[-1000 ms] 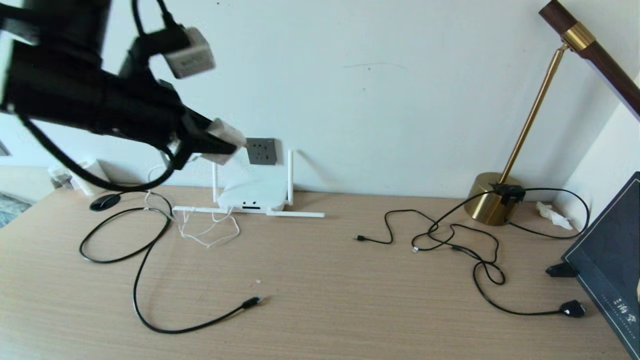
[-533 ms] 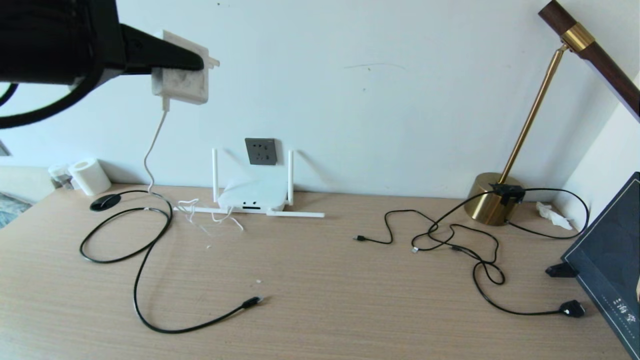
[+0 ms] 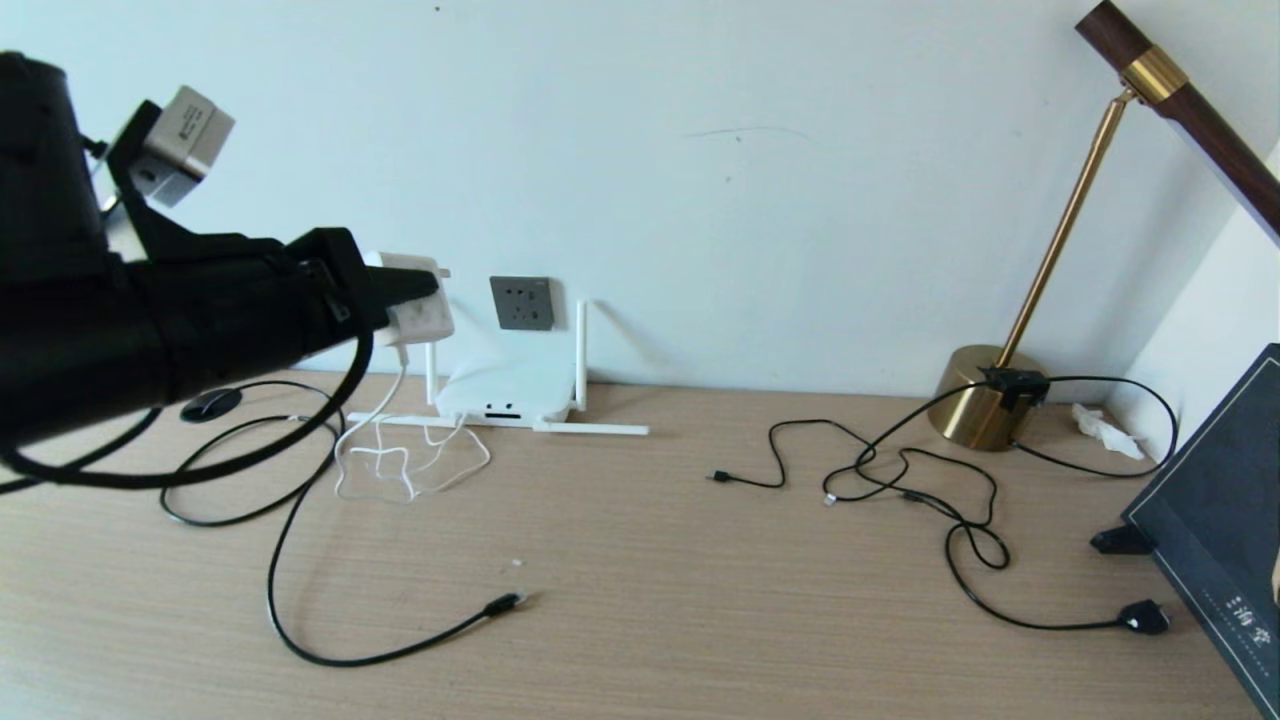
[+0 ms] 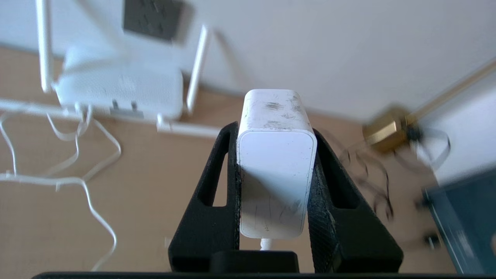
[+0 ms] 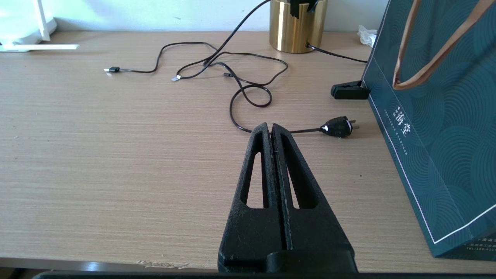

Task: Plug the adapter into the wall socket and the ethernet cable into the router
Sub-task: Align plug and socket

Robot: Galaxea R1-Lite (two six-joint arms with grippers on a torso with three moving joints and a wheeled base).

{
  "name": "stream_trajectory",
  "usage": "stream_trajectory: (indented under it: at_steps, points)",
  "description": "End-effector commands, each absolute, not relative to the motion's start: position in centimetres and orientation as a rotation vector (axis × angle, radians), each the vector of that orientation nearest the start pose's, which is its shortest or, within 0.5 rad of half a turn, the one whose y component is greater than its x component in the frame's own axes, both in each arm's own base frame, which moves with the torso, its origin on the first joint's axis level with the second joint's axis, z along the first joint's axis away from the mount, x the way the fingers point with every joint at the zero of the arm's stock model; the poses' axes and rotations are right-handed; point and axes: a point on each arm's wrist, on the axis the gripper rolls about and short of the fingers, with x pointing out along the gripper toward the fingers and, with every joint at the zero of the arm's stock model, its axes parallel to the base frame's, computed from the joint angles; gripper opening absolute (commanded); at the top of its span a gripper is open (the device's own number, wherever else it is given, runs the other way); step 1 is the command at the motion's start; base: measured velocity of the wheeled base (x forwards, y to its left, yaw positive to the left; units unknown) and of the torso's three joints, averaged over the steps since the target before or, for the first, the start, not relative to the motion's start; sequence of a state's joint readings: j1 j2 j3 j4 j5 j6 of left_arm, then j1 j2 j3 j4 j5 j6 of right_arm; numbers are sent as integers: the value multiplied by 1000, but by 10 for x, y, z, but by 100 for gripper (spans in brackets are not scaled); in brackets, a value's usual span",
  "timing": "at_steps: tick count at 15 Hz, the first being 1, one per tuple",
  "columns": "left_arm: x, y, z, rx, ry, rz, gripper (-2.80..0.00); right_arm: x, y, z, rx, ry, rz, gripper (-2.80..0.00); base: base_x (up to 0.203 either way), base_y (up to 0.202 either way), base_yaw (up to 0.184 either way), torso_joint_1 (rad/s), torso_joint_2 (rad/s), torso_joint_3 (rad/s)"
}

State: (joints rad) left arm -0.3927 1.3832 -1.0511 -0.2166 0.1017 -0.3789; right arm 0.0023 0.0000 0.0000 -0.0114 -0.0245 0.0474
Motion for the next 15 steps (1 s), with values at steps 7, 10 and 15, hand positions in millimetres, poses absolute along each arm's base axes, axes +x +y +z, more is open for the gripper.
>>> stream_trajectory:
  at_steps: [7, 10, 15]
  points:
    - [304, -100, 218, -142, -114, -181, -280, -23, -1, 77, 48, -11, -21, -280, 0, 0, 0, 0, 0, 0]
    - [332, -102, 189, -61, -166, -154, -280, -23, -1, 77, 48, -11, -21, -280, 0, 0, 0, 0, 0, 0]
    - [379, -107, 143, 23, -165, -116, -280, -23, -1, 77, 48, -11, -21, -280, 0, 0, 0, 0, 0, 0]
